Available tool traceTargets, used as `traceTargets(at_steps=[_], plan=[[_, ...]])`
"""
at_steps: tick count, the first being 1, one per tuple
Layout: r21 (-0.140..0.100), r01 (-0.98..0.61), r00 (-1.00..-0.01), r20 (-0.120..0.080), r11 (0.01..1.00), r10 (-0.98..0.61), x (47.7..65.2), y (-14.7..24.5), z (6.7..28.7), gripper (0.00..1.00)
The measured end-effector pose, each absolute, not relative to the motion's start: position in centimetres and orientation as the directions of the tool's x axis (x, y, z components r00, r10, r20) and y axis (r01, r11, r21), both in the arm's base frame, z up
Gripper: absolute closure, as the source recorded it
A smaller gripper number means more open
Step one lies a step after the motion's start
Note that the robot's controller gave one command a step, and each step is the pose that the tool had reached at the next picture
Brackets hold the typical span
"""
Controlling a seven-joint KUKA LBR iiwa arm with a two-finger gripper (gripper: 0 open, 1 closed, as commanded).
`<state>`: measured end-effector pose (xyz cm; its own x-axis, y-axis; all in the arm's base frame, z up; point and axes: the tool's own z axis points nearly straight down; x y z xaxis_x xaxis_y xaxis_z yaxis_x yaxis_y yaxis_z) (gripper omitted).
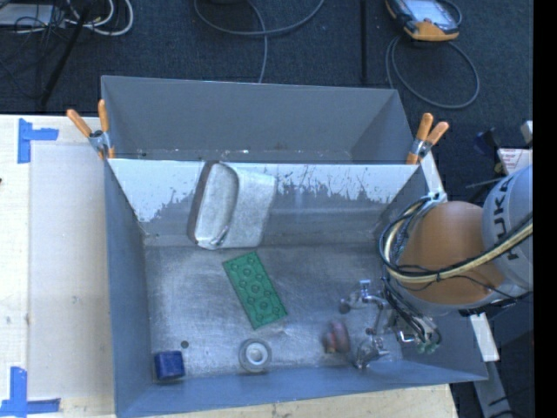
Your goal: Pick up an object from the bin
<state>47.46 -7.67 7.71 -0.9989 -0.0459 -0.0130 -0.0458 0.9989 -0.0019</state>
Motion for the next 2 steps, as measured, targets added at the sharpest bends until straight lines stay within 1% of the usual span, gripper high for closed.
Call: traceTargets(at_steps=[1,2], plan=[[0.001,-0.052,-0.999,0.002,0.999,-0.052,47.1,-7.5,7.6,1.00],[-0.001,-0.052,-0.999,-0.007,0.999,-0.052,47.2,-7.5,15.5,1.00]])
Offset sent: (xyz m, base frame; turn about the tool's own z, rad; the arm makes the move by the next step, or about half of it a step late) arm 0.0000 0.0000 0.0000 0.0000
